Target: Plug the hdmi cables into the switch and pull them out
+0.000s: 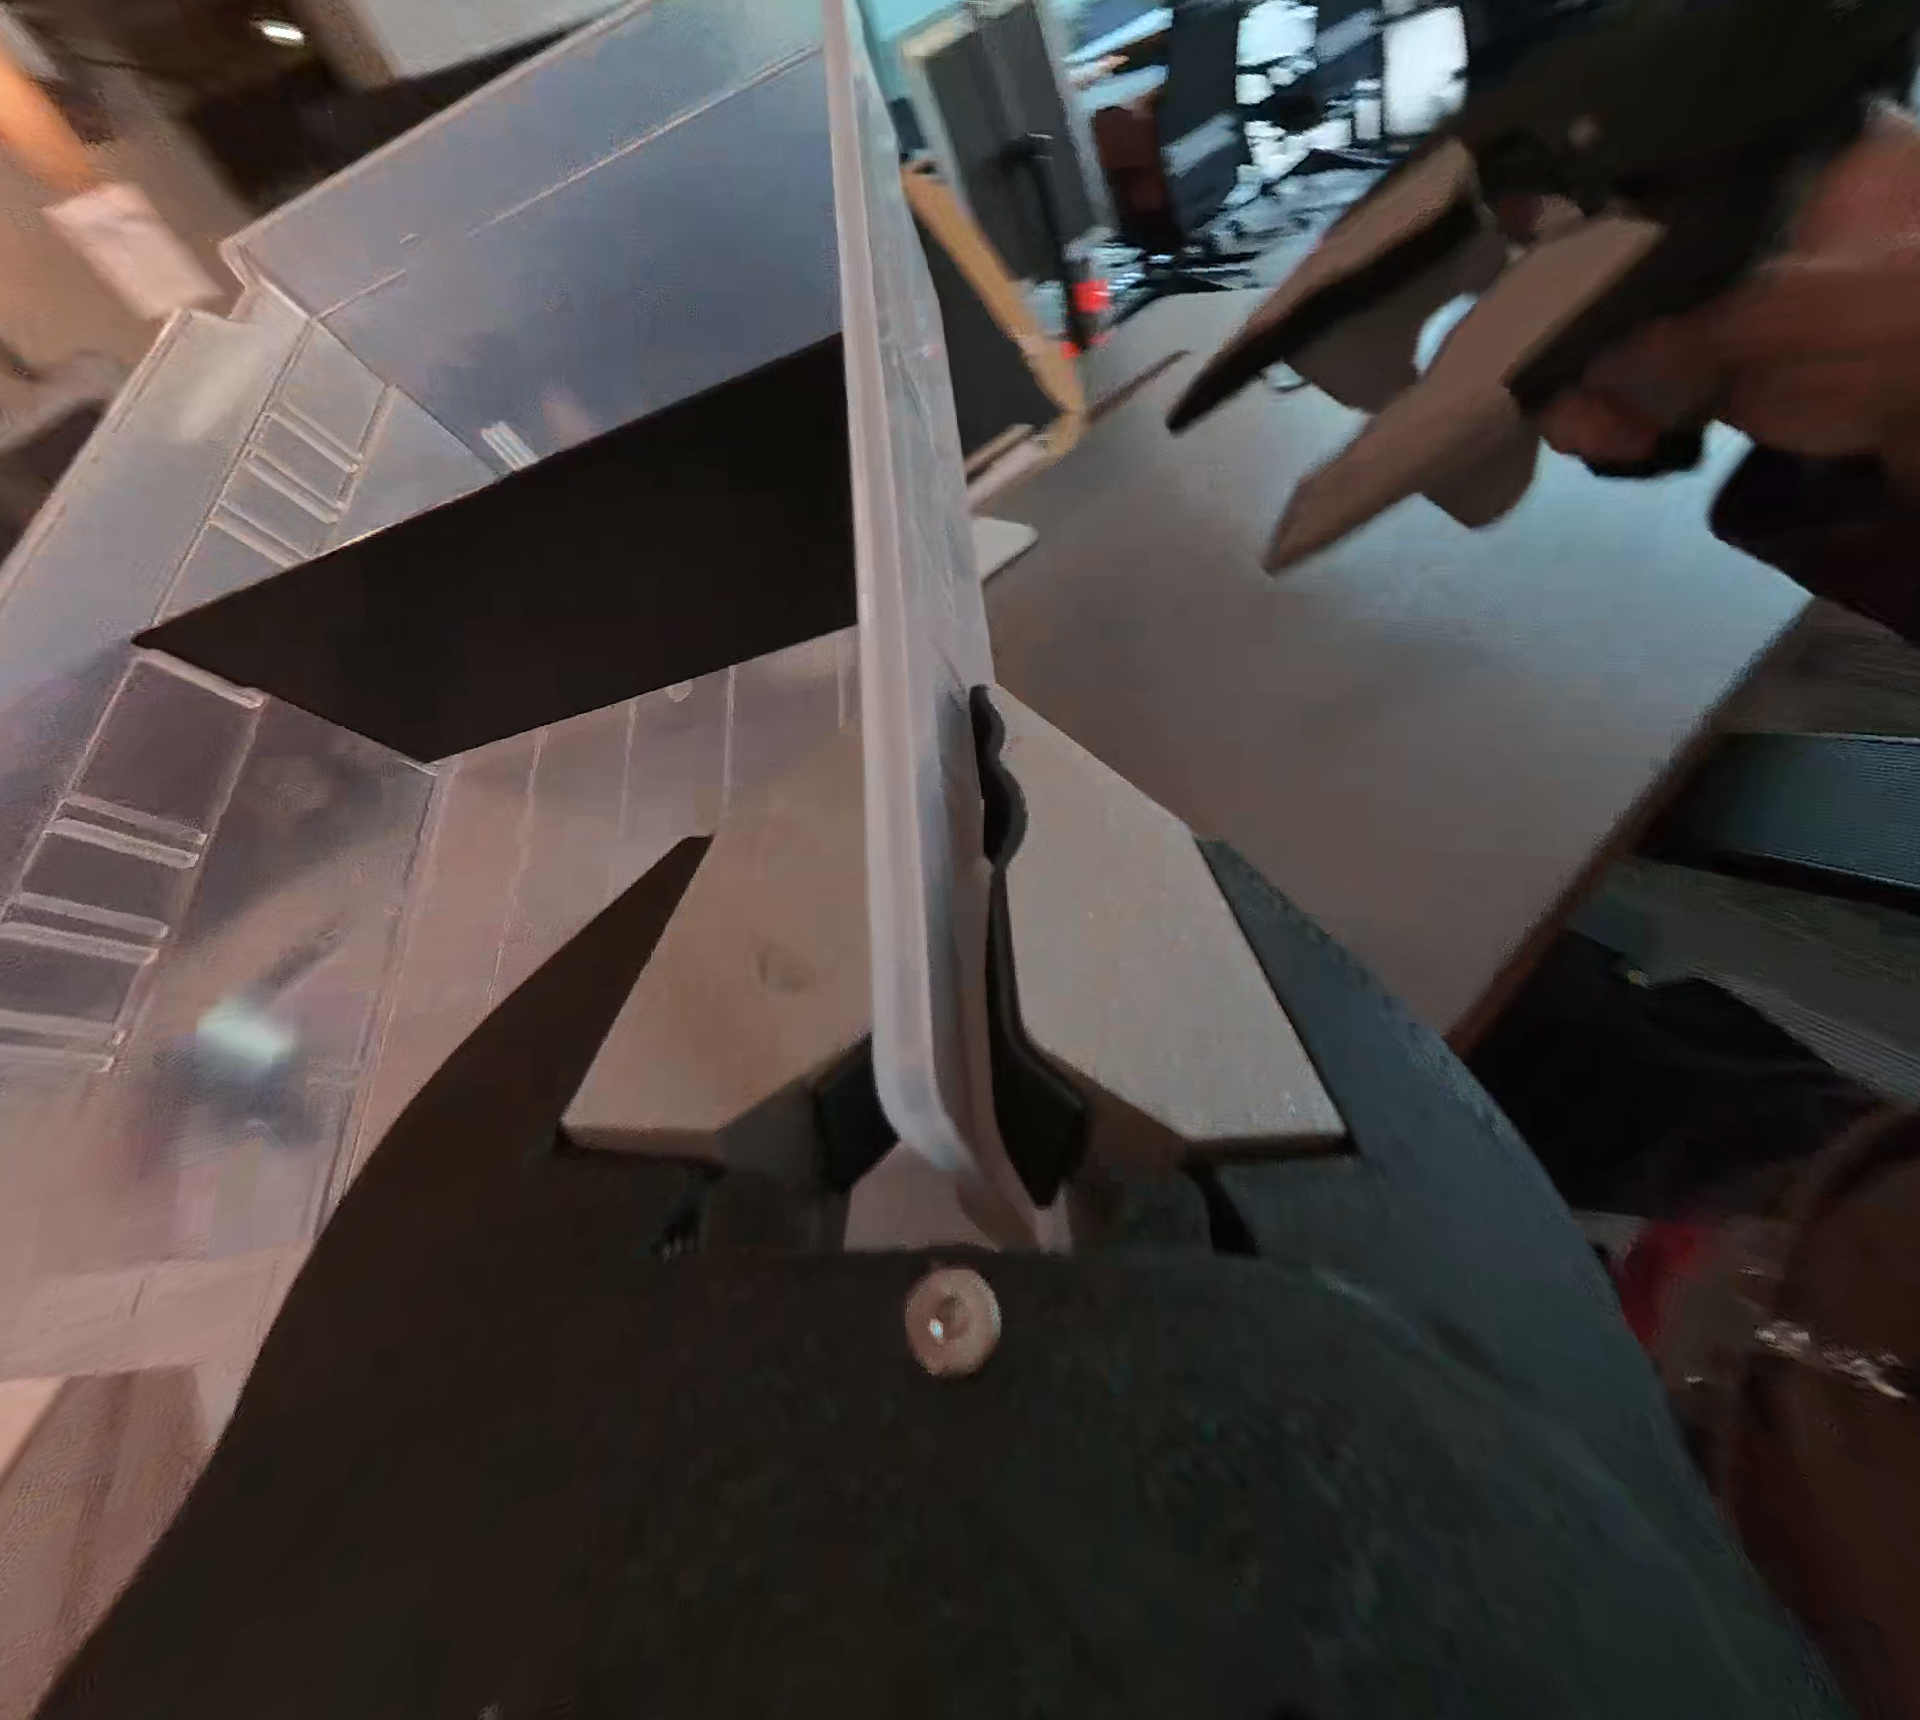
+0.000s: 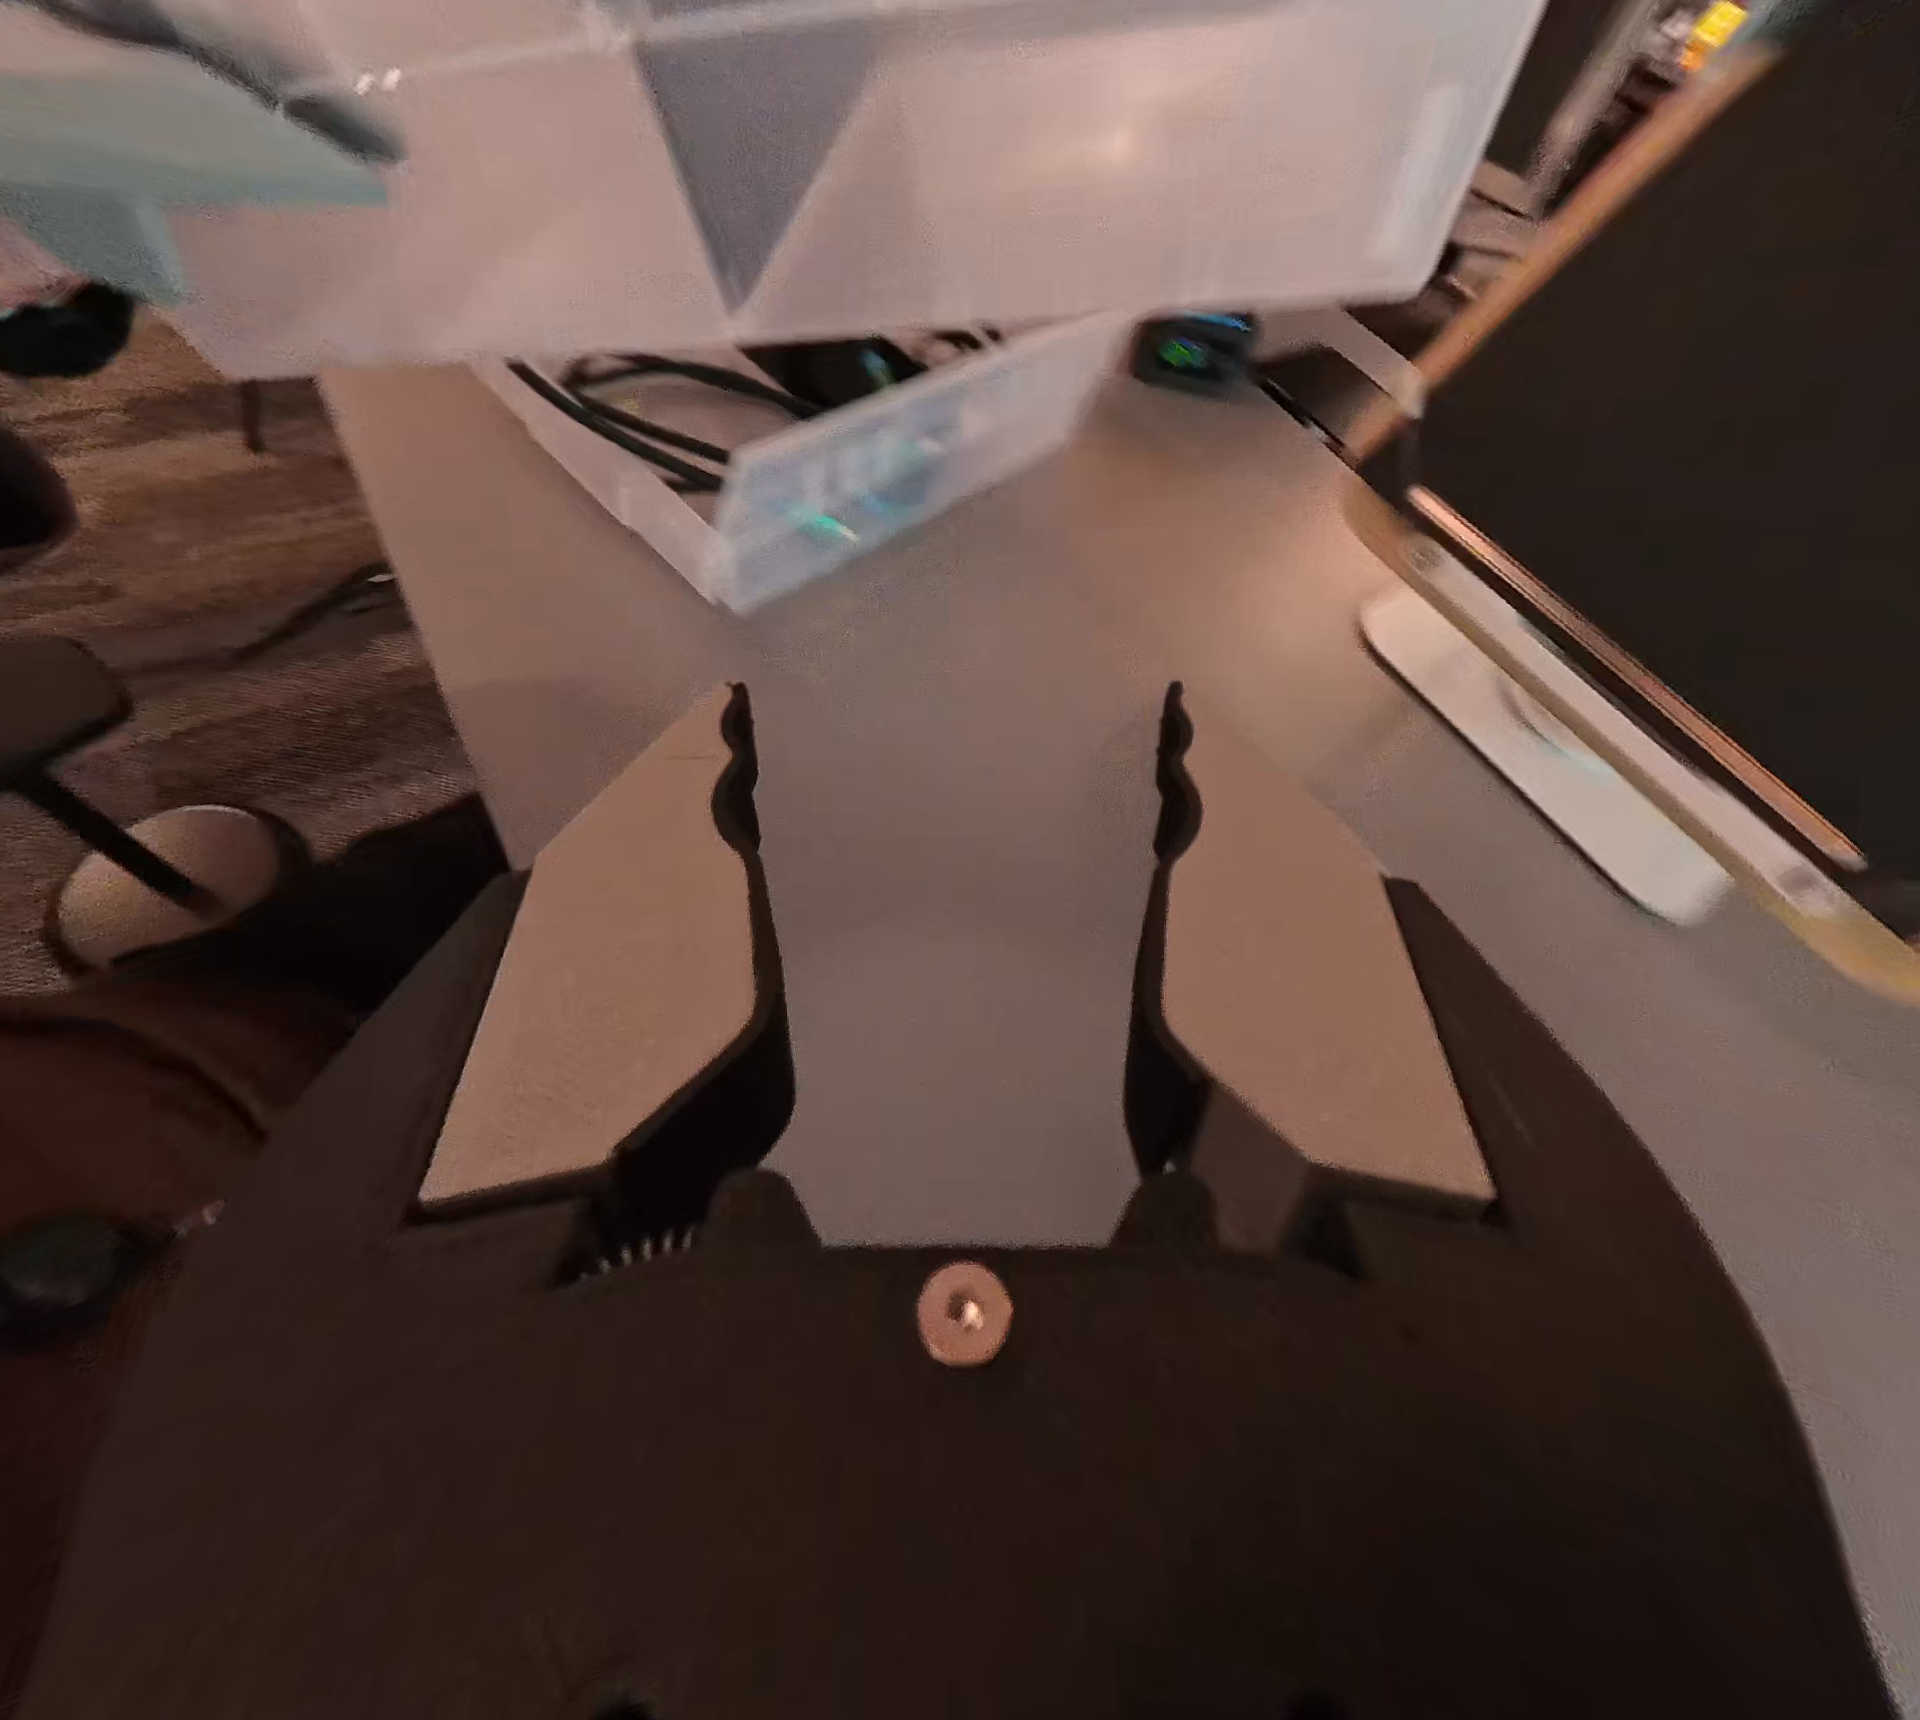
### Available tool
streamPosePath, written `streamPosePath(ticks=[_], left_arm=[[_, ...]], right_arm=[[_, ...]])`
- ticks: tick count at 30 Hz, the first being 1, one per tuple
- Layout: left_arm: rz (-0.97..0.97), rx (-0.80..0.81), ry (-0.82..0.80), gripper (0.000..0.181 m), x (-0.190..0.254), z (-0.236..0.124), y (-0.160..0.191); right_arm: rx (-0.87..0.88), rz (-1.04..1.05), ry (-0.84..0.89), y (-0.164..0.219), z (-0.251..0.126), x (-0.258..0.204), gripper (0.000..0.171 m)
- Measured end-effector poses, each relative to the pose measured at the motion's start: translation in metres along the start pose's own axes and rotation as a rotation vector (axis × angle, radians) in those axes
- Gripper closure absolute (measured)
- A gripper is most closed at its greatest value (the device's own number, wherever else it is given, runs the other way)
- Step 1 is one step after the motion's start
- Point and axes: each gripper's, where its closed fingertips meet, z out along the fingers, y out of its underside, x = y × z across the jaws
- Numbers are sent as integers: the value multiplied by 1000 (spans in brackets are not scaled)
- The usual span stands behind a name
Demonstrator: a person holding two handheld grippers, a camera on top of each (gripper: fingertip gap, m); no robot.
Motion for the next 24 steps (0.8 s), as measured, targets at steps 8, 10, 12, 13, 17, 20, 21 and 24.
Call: streamPosePath(ticks=[8,10,12,13,17,20,21,24], left_arm=[[-5,-121,256,181,139,133,27],[-13,-168,285,180,164,164,43],[-24,-233,299,180,183,194,61],[-27,-270,307,178,191,207,70],[71,-354,172,150,194,234,93],[125,-346,28,128,172,228,87],[117,-354,17,122,168,225,87],[69,-372,32,116,163,211,87]], right_arm=[[-203,251,201,106,-120,99,93],[-199,292,290,126,-139,121,98],[-138,347,277,133,-143,124,106],[-100,366,245,131,-141,121,106],[-77,338,186,124,-130,109,105],[-62,276,121,111,-109,88,103],[-76,250,93,110,-100,78,102],[-143,214,127,115,-74,73,102]])
